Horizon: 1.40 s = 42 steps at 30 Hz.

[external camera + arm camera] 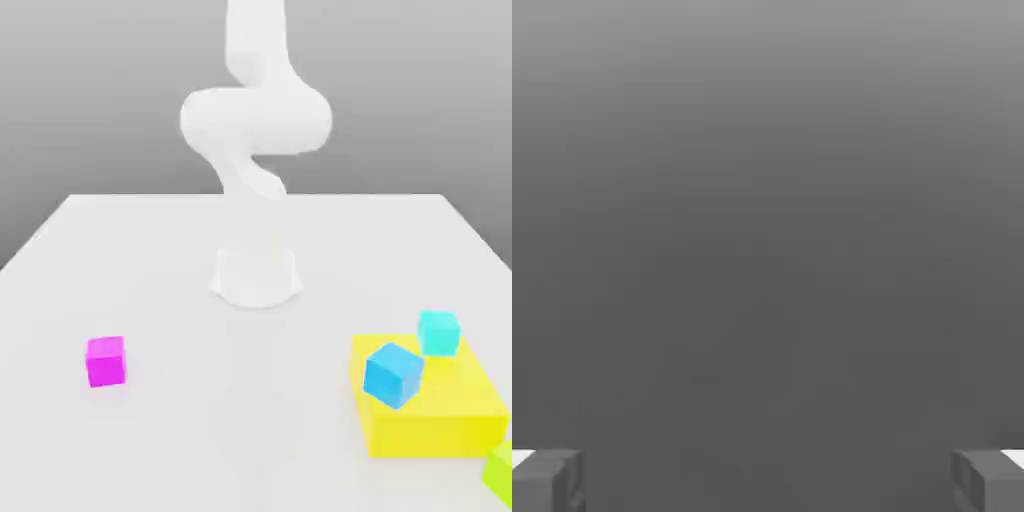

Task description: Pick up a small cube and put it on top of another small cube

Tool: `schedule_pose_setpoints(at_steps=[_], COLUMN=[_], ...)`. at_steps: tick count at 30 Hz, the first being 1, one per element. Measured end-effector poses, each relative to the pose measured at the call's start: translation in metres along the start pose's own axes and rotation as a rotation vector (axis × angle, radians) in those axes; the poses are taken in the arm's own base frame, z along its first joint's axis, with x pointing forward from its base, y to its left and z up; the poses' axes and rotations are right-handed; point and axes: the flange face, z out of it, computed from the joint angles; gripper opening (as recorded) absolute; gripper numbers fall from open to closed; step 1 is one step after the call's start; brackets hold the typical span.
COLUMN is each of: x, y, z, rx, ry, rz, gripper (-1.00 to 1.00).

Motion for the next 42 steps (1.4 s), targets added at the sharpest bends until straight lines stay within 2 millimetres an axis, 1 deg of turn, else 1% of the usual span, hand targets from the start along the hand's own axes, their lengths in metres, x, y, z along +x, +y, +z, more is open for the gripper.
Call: schedule_pose_setpoints(at_steps=[3,6,11,16,20,23,27,31,32,35,36,41,42], x=[-0.017,-0.039,-0.087,-0.147,-0.209,-0.25,-0.312,-0.379,-0.392,-0.42,-0.426,-0.426,-0.43], y=[-0.021,-0.038,-0.057,-0.065,-0.069,-0.062,-0.051,-0.036,-0.031,-0.011,-0.005,-0.005,-0.002], z=[0.052,0.101,0.181,0.254,0.304,0.339,0.377,0.404,0.413,0.445,0.454,0.454,0.458], rx=[-0.064,-0.119,-0.199,-0.262,-0.297,-0.324,-0.353,-0.372,-0.374,-0.376,-0.376,-0.375,-0.375], ry=[-0.045,-0.09,-0.173,-0.266,-0.353,-0.416,-0.509,-0.611,-0.625,-0.639,-0.64,-0.64,-0.64], rz=[-0.042,-0.084,-0.156,-0.229,-0.296,-0.328,-0.37,-0.409,-0.413,-0.416,-0.417,-0.416,-0.417], gripper=[0.0,0.0,0.0,0.0,0.0,0.0,0.0,0.0,0.0,0.0,-1.0,-1.0,-1.0])
